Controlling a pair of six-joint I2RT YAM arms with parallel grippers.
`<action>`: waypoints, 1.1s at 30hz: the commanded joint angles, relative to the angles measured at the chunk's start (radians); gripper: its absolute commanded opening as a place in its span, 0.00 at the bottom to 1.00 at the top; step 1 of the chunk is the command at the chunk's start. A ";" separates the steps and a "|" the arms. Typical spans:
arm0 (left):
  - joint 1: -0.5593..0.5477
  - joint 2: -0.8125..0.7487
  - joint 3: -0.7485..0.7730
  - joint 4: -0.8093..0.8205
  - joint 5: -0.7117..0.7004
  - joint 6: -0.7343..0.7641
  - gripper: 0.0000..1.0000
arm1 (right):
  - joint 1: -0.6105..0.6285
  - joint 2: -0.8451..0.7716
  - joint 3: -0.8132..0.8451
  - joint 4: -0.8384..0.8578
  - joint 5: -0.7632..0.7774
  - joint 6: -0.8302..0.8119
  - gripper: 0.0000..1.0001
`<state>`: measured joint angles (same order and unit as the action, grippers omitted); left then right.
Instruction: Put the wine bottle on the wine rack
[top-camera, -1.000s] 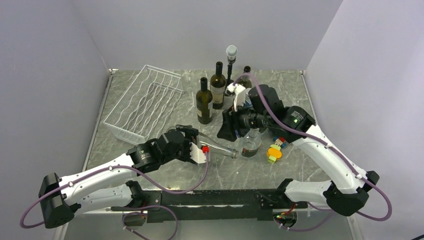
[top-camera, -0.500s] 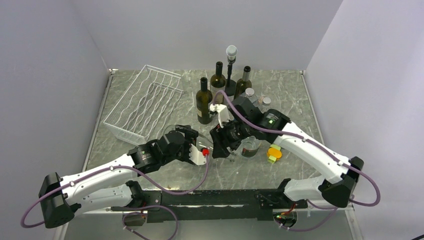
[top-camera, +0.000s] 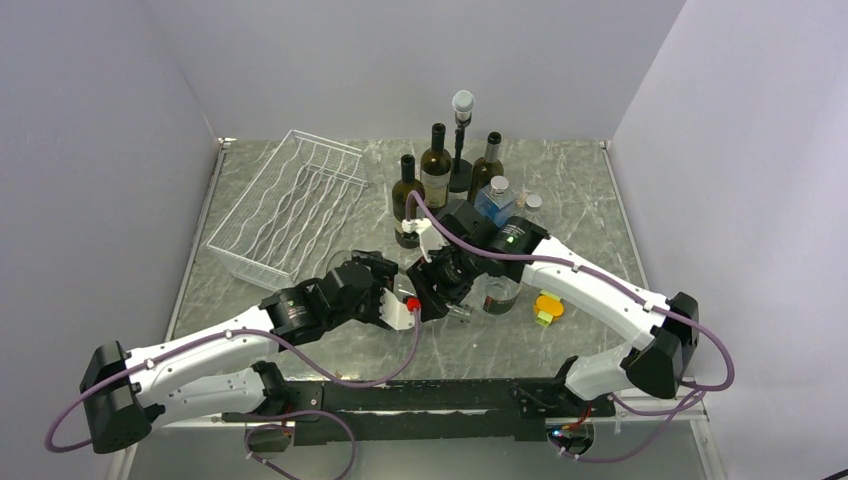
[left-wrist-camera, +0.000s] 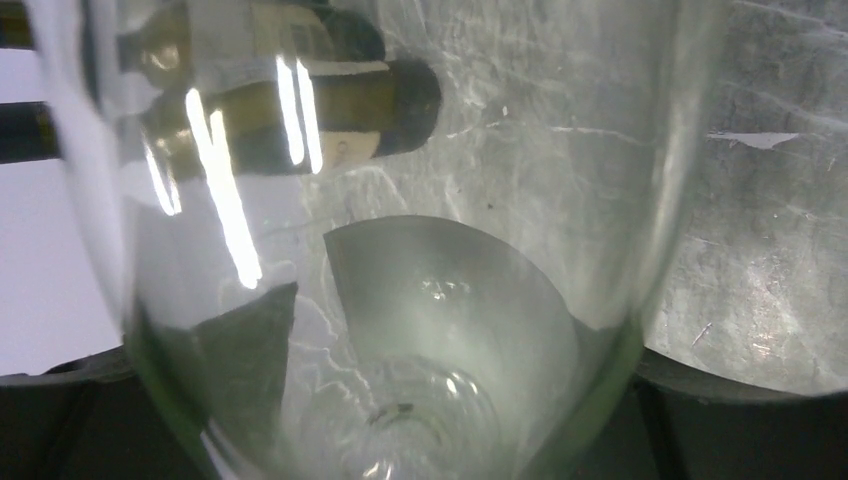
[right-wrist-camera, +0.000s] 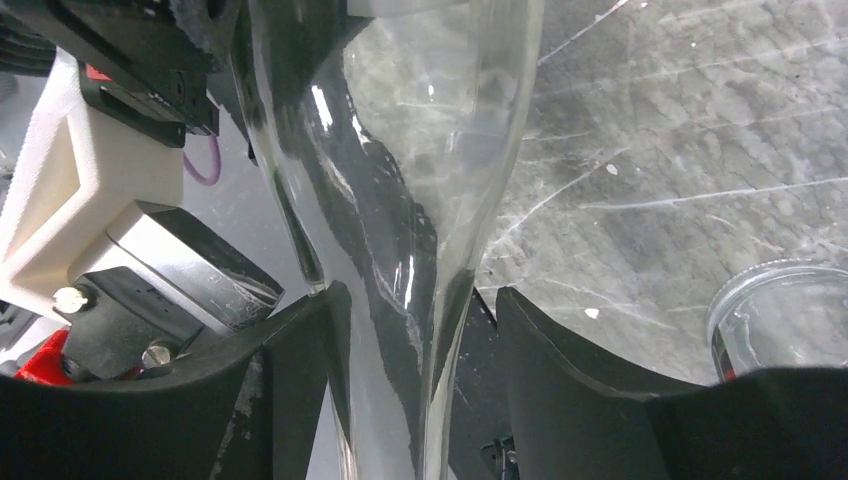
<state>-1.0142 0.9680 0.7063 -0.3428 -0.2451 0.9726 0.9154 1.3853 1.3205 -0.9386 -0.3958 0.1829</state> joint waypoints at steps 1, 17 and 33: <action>-0.004 -0.005 0.076 0.171 -0.044 -0.041 0.01 | 0.018 0.008 0.006 0.021 0.017 -0.008 0.64; 0.006 -0.090 0.038 0.209 0.063 -0.087 0.01 | 0.025 -0.021 -0.048 0.010 0.044 -0.032 0.58; 0.006 -0.110 0.053 0.209 0.087 -0.134 0.01 | 0.023 -0.005 -0.055 0.039 0.037 -0.019 0.01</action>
<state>-1.0073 0.9310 0.6899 -0.3897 -0.1947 0.9192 0.9432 1.3872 1.2827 -0.9173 -0.4137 0.1604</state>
